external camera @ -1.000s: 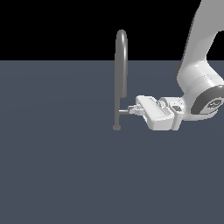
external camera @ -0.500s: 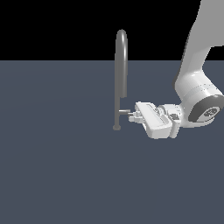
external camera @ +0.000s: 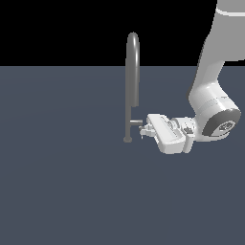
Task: Turn on the faucet by rotating a designated handle.
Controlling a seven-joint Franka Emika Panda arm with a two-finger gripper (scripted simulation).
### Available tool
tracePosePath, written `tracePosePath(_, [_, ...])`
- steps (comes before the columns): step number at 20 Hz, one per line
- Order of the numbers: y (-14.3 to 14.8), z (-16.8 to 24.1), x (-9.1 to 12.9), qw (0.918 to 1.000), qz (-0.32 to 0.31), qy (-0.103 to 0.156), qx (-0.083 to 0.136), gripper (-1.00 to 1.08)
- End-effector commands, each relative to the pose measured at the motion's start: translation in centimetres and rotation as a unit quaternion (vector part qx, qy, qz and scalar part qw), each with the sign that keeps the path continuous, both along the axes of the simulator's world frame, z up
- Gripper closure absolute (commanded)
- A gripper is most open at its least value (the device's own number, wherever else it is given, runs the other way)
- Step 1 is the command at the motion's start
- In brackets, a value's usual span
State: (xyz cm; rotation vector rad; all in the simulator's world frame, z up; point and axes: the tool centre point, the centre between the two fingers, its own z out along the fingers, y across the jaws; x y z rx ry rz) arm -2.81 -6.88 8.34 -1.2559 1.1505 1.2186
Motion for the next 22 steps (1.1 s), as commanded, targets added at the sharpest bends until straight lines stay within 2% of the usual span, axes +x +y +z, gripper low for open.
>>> tracePosePath(1, [0.0,-2.6,-0.2,0.9999,-0.005,0.014,-0.004,1.08])
tracePosePath(5, [0.0,-3.8,0.0,0.9998,-0.006,0.019,-0.005,1.08])
tracePosePath(6, [0.0,-0.8,1.0,1.0,0.0,-0.004,0.0,1.08])
tracePosePath(22, [0.1,-5.5,2.9,0.9998,-0.006,0.019,-0.005,1.08])
